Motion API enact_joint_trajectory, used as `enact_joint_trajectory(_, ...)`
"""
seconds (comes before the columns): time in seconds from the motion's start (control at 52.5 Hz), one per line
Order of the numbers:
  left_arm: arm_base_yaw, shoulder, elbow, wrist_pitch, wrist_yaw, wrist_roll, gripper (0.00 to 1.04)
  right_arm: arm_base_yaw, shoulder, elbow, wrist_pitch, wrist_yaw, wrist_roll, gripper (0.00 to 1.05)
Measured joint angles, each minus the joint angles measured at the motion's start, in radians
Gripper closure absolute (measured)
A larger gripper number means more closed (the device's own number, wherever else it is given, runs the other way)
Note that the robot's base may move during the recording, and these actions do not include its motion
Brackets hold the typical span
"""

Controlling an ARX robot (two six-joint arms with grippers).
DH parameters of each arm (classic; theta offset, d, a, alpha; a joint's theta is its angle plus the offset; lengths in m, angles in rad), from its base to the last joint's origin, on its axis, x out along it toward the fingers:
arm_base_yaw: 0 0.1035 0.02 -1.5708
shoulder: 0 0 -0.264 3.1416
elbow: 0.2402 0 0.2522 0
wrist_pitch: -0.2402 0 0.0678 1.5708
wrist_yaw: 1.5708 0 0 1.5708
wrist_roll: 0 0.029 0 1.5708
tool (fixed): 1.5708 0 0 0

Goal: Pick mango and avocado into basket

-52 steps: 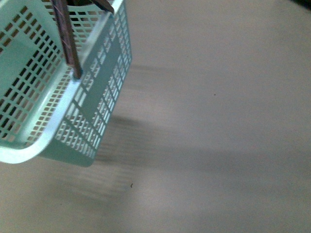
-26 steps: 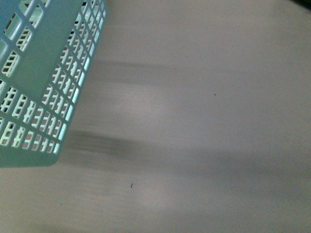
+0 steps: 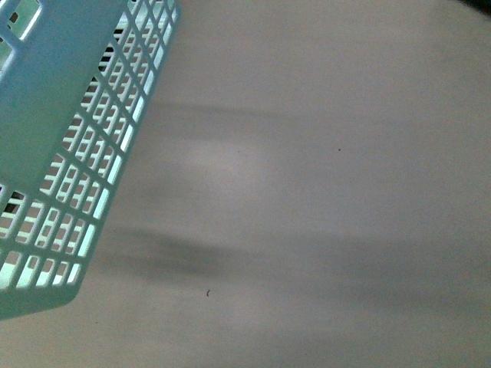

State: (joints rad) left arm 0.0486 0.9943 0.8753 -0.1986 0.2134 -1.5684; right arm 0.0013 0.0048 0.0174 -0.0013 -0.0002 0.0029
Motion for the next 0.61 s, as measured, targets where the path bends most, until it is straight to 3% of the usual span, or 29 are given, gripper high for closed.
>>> enact_joint_trajectory(0.61, 0.000, 0.000, -0.007, 0.000, 0.000, 0.000, 1.00, 0.000, 0.000, 0.000, 0.000, 0.000, 0.000, 0.09)
